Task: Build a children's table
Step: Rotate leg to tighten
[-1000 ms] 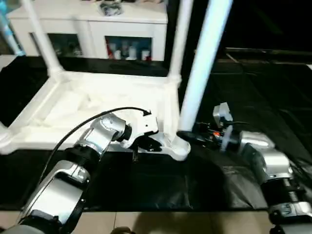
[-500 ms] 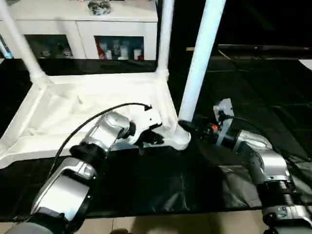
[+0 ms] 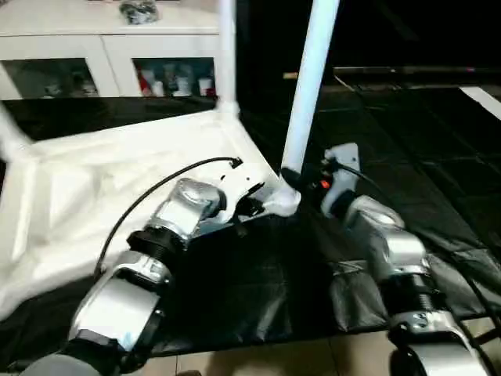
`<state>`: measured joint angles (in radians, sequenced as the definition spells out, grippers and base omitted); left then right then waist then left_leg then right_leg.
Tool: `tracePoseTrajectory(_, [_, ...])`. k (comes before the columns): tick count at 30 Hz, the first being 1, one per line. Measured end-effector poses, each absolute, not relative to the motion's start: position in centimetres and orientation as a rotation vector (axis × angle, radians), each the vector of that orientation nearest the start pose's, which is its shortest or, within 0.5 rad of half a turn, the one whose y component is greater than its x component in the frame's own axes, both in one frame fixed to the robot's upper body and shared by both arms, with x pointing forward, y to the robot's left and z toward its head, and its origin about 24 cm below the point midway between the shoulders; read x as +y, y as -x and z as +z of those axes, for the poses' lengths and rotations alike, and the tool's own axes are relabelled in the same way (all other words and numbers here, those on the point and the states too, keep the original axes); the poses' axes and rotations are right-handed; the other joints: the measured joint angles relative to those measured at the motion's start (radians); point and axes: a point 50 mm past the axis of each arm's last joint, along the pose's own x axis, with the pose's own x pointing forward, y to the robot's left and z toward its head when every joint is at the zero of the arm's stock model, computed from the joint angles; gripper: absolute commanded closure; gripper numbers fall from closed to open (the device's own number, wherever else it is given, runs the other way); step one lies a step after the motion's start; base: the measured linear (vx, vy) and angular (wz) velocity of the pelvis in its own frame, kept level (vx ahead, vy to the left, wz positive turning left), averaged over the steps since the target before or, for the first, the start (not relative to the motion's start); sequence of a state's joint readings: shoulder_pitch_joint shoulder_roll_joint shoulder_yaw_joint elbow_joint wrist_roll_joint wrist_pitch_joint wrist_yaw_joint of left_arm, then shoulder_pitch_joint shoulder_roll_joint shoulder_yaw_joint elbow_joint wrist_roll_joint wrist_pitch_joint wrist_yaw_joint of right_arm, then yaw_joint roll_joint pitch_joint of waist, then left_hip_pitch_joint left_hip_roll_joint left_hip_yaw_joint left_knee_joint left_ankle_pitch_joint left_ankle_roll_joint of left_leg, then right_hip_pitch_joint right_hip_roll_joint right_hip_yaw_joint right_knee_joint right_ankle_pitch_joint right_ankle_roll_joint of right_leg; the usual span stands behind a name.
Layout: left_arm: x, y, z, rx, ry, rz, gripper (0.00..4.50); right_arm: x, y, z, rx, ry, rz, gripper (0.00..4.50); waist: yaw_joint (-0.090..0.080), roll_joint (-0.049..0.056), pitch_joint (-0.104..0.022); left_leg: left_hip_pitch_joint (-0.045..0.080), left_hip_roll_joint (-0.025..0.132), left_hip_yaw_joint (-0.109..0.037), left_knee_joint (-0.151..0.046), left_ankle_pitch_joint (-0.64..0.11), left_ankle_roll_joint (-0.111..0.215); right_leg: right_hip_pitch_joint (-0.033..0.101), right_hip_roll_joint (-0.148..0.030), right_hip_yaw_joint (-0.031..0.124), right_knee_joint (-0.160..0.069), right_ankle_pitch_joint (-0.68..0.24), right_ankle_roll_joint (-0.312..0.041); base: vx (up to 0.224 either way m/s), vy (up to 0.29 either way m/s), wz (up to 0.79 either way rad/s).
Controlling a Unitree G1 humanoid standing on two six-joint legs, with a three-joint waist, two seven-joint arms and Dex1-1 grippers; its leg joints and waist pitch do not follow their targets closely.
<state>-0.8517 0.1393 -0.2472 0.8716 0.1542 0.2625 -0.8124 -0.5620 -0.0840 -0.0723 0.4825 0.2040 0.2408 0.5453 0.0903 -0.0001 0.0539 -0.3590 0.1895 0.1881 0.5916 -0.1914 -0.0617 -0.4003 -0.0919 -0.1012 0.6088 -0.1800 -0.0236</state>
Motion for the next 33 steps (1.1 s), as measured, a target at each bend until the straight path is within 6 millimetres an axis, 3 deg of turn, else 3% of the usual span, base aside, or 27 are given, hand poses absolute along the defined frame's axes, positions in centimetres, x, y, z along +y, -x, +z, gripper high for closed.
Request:
tracePoseTrajectory(2, [7.8,-36.1,6.6,0.482,-0.435,-0.999,4.50,-11.8,-34.4,7.7,0.128,-0.162,0.611,2.65,0.003,0.000,0.000,-0.002,0.000,0.000,-0.001,0.000,0.000,-0.002,0.000,0.000,0.000,-0.001,0.001,0.000,0.000,0.00])
tracePoseTrajectory(4, [7.7,-36.1,6.7,0.466,-0.457,-1.020,4.50,-12.1,-34.2,7.7,0.117,-0.156,0.617,2.12,0.006,0.000,0.000,-0.005,0.000,0.000,-0.001,0.000,0.000,-0.004,0.000,0.000,0.000,-0.001,0.001,0.000,0.000,0.00])
tracePoseTrajectory(8, [7.5,-36.0,6.8,0.440,-0.490,-1.066,4.50,-12.9,-33.4,7.5,0.098,-0.150,0.643,1.89,0.016,0.000,0.000,-0.007,0.000,0.000,-0.001,0.003,0.007,-0.006,0.000,0.000,-0.001,-0.001,0.001,0.000,0.000,0.00])
tracePoseTrajectory(9, [7.3,-35.9,6.8,0.432,-0.500,-1.083,4.50,-13.3,-33.1,7.4,0.093,-0.143,0.650,1.64,0.019,0.000,0.000,-0.008,0.000,0.000,-0.001,0.002,0.007,-0.006,0.000,0.000,-0.001,-0.001,0.001,0.000,0.000,0.00])
tracePoseTrajectory(13, [8.1,-35.9,6.7,0.396,-0.531,-1.094,4.50,-14.1,-30.6,5.3,0.126,-0.110,0.717,1.48,0.024,-0.002,0.001,-0.009,0.001,0.000,-0.001,0.002,0.007,-0.007,0.000,-0.001,-0.001,-0.002,0.001,0.000,0.000,0.00])
tracePoseTrajectory(15, [8.3,-35.9,6.8,0.380,-0.545,-1.096,4.50,-13.9,-29.9,4.8,0.121,-0.109,0.725,1.13,0.021,-0.001,0.002,-0.009,0.001,0.000,-0.001,0.003,0.006,-0.008,0.000,-0.001,0.000,-0.001,0.001,0.000,0.000,0.00])
tracePoseTrajectory(22, [9.2,-35.5,6.6,0.298,-0.638,-1.159,4.50,-14.8,-29.4,8.5,-0.184,0.079,0.624,0.71,0.028,-0.003,0.005,-0.011,0.001,0.000,-0.001,0.001,0.002,-0.009,0.000,-0.001,0.001,-0.002,0.001,0.000,0.000,0.00])
tracePoseTrajectory(27, [10.0,-35.7,6.6,0.261,-0.701,-1.132,4.50,-14.9,-28.6,9.2,-0.309,0.159,0.582,0.33,0.028,-0.005,0.005,-0.011,0.000,0.000,-0.001,0.001,0.002,-0.009,0.000,-0.001,0.000,-0.002,0.001,0.000,0.000,0.00])
tracePoseTrajectory(30, [10.2,-35.8,6.7,0.255,-0.669,-1.118,3.95,-14.4,-28.3,9.9,-0.372,0.156,0.583,0.05,0.025,-0.007,0.007,-0.011,0.001,0.000,0.000,0.001,0.002,-0.009,0.000,-0.001,0.001,-0.001,0.001,0.000,0.000,0.00])
tracePoseTrajectory(33, [9.8,-36.1,8.6,0.139,-0.609,-1.109,3.87,-14.0,-28.2,10.2,-0.409,0.119,0.587,0.00,0.027,-0.012,0.008,-0.010,0.001,0.000,0.000,0.001,0.002,-0.009,0.000,-0.001,0.001,-0.002,0.001,0.000,0.000,0.00])
